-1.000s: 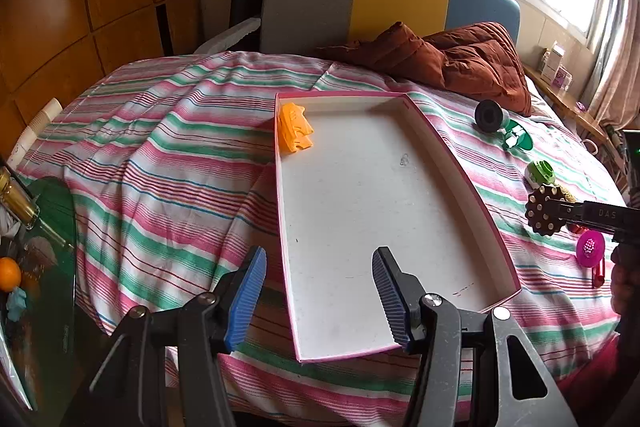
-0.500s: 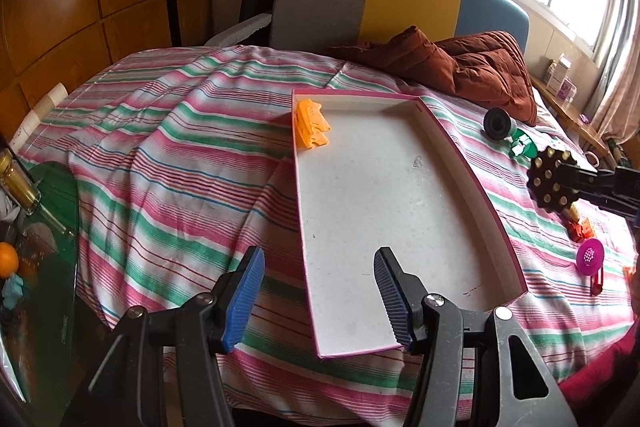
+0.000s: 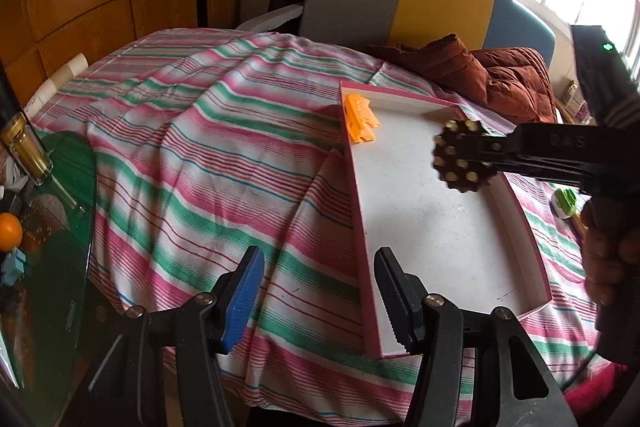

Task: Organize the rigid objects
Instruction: 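Carry the brown brush into the tray and open the right gripper, then grasp the black-and-clear cylinder with the left gripper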

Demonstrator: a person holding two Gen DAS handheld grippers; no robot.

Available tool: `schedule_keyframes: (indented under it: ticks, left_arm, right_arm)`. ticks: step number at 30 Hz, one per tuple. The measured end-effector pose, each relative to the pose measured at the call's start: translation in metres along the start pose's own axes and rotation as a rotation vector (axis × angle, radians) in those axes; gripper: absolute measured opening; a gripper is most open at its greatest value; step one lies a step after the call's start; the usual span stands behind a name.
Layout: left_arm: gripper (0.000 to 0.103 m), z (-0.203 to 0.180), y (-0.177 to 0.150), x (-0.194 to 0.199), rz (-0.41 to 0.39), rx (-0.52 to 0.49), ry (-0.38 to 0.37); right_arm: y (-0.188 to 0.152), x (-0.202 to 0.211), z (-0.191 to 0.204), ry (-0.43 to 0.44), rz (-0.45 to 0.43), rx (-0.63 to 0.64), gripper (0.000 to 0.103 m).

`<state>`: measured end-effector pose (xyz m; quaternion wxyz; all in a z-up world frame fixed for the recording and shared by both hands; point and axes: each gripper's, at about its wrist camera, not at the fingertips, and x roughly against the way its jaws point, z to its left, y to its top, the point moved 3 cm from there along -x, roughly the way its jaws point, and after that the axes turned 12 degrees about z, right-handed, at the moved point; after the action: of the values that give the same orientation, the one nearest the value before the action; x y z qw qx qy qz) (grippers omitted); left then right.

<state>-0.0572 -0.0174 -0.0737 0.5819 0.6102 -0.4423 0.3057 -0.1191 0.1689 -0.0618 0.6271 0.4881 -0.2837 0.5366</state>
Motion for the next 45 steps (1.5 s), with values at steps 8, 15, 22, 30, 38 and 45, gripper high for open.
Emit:
schedule_keyframes:
  ticks: [8, 15, 22, 30, 38, 45]
  left_arm:
    - [0.058, 0.011, 0.0, -0.007, 0.013, 0.029, 0.004]
    - [0.058, 0.012, -0.002, -0.005, 0.006, 0.033, 0.003]
    - [0.058, 0.008, -0.003, 0.0, -0.005, 0.023, 0.004]
    - [0.058, 0.002, -0.005, 0.009, -0.024, 0.002, 0.009]
    - [0.059, -0.006, -0.006, 0.016, -0.036, -0.02, 0.015]
    - [0.059, -0.015, -0.006, 0.021, -0.048, -0.046, 0.019]
  right_arm:
    - [0.017, -0.051, 0.028, 0.029, 0.087, 0.01, 0.038]
    - [0.014, -0.044, 0.031, 0.054, 0.071, -0.01, 0.044]
    - [0.003, -0.025, 0.021, 0.036, 0.037, -0.025, 0.046]
    - [-0.015, -0.013, 0.011, 0.021, 0.014, -0.047, 0.046]
    - [-0.03, 0.004, 0.004, -0.026, -0.02, -0.045, 0.046]
    - [-0.038, 0.021, -0.005, -0.07, -0.058, -0.04, 0.046]
